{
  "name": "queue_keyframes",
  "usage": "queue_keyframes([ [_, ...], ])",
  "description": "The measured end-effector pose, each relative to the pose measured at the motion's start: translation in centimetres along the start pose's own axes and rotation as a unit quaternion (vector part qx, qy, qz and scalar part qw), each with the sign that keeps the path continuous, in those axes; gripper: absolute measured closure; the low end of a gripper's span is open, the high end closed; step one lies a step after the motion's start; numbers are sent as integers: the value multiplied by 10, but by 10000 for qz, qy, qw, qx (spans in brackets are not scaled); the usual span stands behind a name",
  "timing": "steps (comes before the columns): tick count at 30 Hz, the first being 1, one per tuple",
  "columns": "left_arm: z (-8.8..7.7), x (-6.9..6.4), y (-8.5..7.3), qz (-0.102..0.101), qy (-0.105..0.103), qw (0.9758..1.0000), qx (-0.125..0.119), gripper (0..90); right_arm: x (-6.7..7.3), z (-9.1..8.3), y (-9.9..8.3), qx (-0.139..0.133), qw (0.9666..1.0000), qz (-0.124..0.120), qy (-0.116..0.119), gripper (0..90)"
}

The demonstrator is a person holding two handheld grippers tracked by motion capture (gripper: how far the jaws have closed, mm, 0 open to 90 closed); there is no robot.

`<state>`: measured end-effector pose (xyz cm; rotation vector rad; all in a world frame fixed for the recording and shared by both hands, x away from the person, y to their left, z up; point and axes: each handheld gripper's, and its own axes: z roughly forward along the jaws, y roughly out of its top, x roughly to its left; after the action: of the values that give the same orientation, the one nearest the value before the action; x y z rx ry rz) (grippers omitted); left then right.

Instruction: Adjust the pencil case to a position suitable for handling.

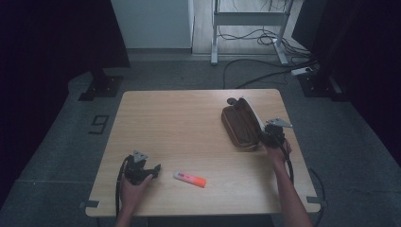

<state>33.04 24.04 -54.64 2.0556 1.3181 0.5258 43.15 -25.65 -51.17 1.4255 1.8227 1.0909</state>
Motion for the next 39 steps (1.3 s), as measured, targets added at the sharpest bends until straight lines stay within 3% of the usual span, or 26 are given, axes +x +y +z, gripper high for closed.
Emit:
queue_keyframes([
  [5,0,0,0,3,-2,10000,-1,198,-8,0,-2,26,9998,179,-19,815],
  [8,0,0,0,5,1,10000,-3,198,-13,0,-2,-4,9995,318,82,824],
  [16,0,0,0,7,-3,10000,-3,198,-14,-4,0,-190,9992,361,55,838],
  [23,1,0,1,11,-9,10000,-2,198,-17,-14,4,-415,9976,510,217,841],
  [39,1,0,1,9,-15,10000,-3,198,-14,-27,10,-615,9965,305,468,842],
])
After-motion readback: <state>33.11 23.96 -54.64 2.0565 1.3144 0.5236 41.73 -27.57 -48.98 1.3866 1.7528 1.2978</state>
